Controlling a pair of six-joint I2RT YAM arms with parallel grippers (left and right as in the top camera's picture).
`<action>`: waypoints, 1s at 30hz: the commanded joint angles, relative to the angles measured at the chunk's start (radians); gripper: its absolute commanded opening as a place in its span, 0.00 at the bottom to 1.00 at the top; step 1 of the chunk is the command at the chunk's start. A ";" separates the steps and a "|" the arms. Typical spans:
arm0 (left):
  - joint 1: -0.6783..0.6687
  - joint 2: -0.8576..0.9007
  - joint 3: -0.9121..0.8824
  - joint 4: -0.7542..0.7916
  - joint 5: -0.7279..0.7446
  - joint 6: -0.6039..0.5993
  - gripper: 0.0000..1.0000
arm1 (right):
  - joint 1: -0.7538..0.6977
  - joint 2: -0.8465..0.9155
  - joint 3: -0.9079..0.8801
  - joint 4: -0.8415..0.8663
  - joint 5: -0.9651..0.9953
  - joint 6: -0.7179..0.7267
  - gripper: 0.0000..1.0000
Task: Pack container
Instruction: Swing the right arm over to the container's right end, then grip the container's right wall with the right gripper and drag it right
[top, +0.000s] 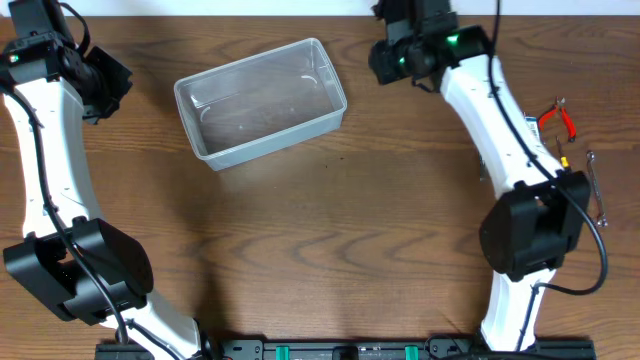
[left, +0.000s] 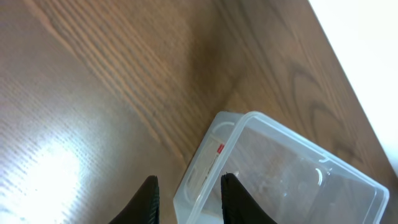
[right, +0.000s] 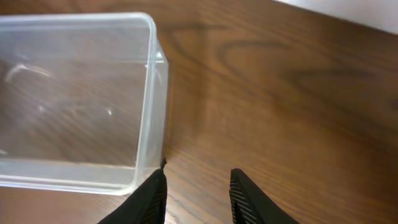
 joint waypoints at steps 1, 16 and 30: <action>0.004 -0.003 0.004 -0.016 0.006 0.008 0.23 | 0.044 -0.009 0.016 0.013 0.050 -0.036 0.36; 0.004 -0.003 0.004 -0.053 0.006 0.008 0.29 | 0.096 0.068 0.016 0.001 0.038 -0.012 0.40; 0.004 -0.003 0.004 -0.057 0.006 0.011 0.34 | 0.113 0.160 0.016 -0.022 0.023 -0.021 0.45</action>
